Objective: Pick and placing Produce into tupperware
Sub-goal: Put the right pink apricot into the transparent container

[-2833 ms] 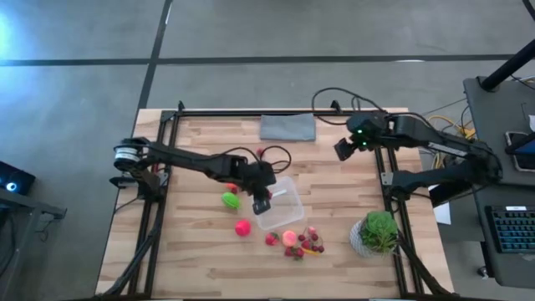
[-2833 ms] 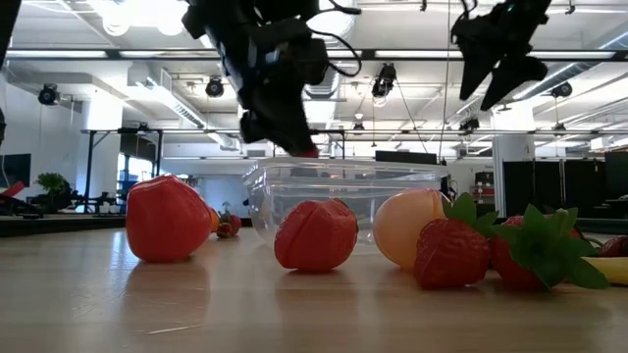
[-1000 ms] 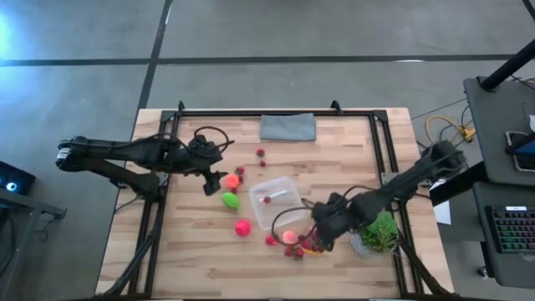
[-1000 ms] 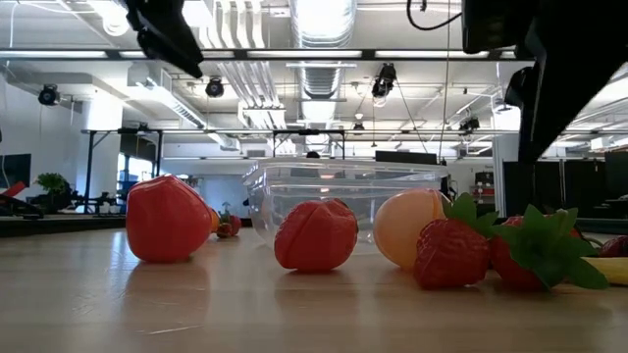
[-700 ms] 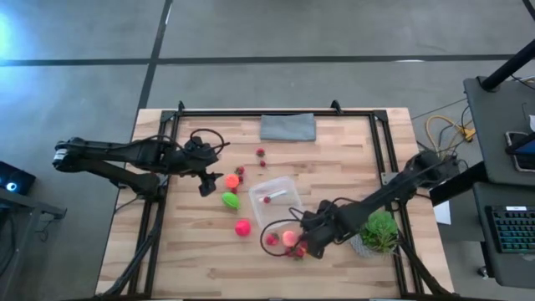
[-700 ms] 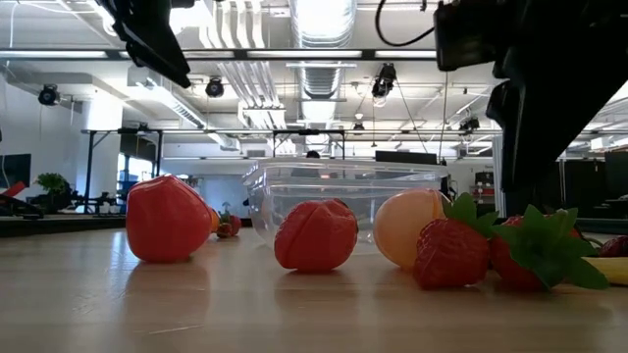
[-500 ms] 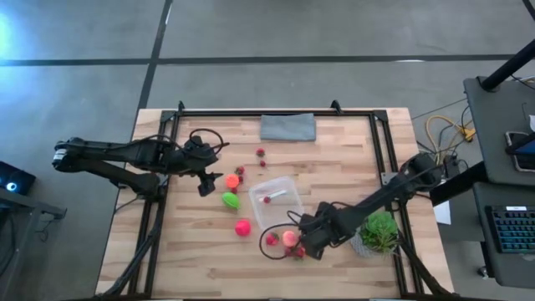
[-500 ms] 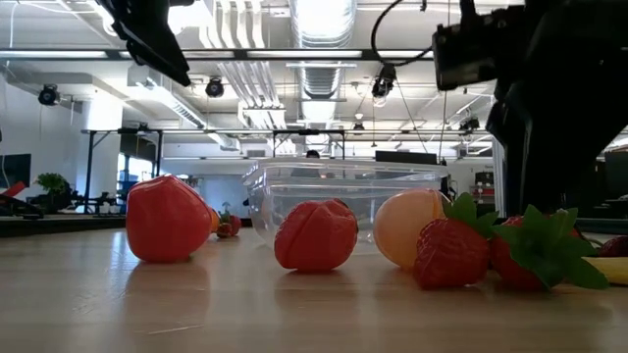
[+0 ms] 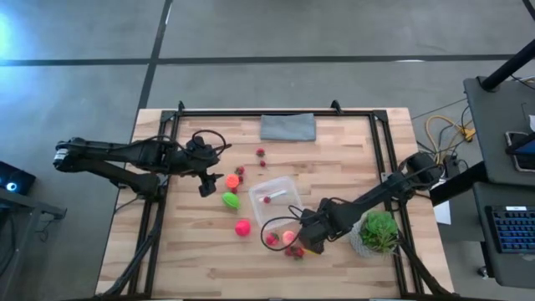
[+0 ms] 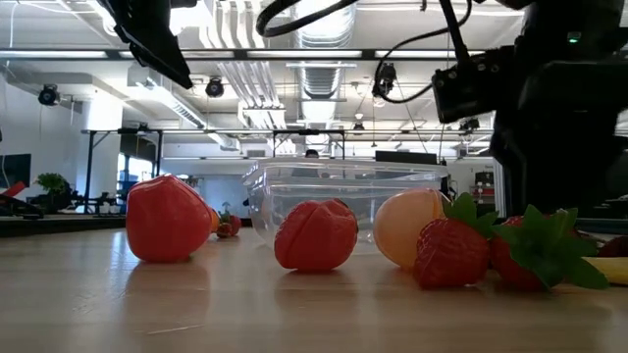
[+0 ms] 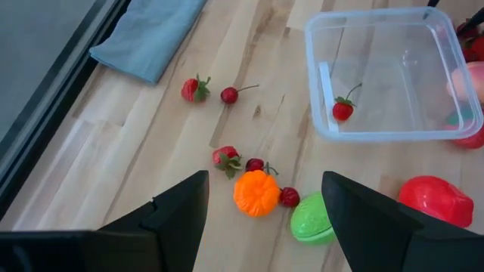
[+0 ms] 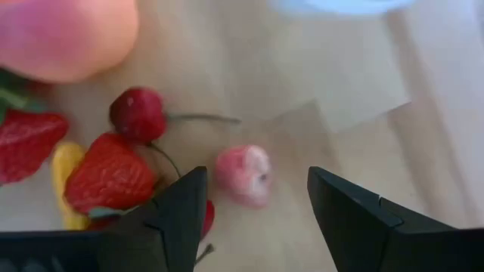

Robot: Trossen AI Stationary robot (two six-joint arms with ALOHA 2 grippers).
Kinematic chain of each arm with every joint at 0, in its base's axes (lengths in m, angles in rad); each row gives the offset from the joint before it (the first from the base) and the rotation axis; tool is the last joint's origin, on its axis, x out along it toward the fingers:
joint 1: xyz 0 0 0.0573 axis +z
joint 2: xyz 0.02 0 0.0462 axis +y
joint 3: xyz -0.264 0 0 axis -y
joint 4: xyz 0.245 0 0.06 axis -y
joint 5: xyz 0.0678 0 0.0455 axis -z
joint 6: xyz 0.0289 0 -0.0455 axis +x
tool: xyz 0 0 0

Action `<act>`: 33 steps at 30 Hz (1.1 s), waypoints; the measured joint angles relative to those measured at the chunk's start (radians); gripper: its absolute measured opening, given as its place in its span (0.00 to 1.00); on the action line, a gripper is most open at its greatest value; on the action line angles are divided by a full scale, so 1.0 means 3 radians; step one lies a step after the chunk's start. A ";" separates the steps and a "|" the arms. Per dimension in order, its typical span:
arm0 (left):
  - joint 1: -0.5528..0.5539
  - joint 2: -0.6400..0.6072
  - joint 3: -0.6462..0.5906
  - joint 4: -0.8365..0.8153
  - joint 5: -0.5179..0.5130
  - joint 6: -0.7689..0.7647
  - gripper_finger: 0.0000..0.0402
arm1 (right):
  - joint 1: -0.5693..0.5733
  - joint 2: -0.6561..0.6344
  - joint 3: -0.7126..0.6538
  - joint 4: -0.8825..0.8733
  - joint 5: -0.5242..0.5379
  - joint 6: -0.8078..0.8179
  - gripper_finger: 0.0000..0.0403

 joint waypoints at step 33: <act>0.0000 0.0159 -0.0001 0.0008 -0.0012 -0.0031 0.60 | -0.0039 0.0101 -0.0032 0.0242 0.0010 -0.0027 0.34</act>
